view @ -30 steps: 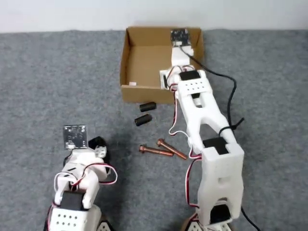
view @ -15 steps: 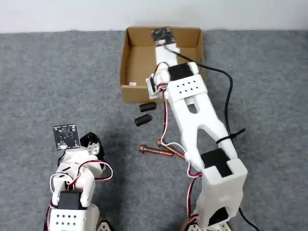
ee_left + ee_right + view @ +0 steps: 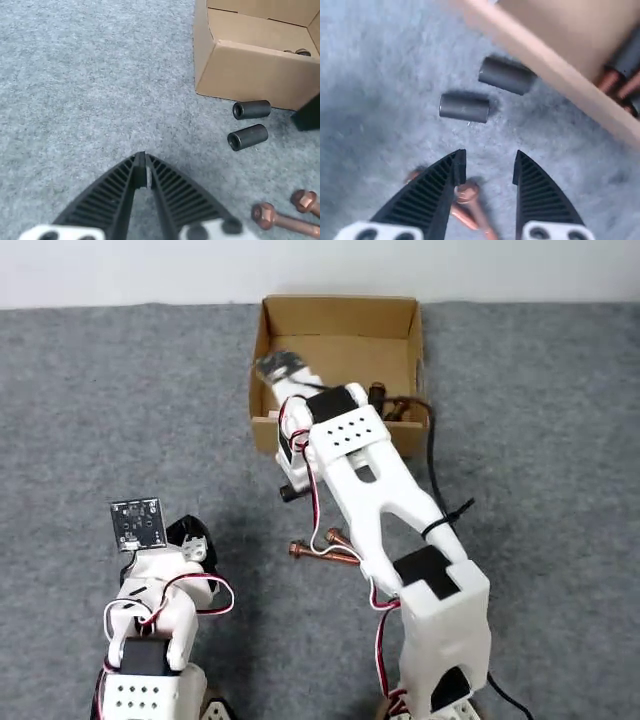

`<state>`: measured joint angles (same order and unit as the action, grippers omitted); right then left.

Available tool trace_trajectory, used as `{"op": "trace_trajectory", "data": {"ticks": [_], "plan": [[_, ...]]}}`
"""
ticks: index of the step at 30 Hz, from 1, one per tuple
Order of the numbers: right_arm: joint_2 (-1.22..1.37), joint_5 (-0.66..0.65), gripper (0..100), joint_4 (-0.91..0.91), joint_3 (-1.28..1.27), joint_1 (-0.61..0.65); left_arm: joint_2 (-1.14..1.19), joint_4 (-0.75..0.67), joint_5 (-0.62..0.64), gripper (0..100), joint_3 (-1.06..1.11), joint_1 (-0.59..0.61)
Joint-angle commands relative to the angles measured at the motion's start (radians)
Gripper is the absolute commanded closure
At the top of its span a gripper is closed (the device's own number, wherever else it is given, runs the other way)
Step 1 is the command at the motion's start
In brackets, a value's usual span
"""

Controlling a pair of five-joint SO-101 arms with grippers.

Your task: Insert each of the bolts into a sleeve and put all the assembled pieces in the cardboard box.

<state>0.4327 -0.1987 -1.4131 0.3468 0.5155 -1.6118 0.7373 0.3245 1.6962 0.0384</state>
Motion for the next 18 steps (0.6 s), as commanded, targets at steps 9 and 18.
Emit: {"op": "trace_trajectory", "data": {"ticks": [9, 18], "plan": [[0.015, -0.506, 85.5, -0.002, 0.052, 0.013, -0.003, -0.025, 0.006, 99, -0.005, 0.009], [0.035, -0.624, 85.5, 0.093, 0.048, 0.053, -0.003, -0.026, 0.006, 99, -0.005, 0.009]]}}
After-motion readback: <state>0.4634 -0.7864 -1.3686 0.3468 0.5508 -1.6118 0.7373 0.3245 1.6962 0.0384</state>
